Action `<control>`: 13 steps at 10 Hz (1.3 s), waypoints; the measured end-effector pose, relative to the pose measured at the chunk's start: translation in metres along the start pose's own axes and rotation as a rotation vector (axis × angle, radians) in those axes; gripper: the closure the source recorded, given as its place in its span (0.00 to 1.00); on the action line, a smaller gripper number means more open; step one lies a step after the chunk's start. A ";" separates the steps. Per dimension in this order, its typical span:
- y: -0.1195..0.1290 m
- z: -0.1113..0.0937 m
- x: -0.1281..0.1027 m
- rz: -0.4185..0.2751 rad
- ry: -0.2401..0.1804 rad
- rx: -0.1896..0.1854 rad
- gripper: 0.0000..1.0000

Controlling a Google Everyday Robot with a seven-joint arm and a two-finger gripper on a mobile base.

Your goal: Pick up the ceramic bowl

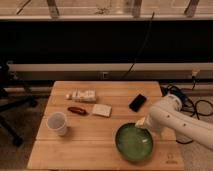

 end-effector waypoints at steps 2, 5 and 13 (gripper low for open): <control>0.001 0.005 -0.002 -0.023 -0.003 0.006 0.20; 0.001 0.011 -0.005 -0.049 -0.007 0.010 0.20; -0.002 0.027 -0.004 -0.079 -0.004 0.021 0.20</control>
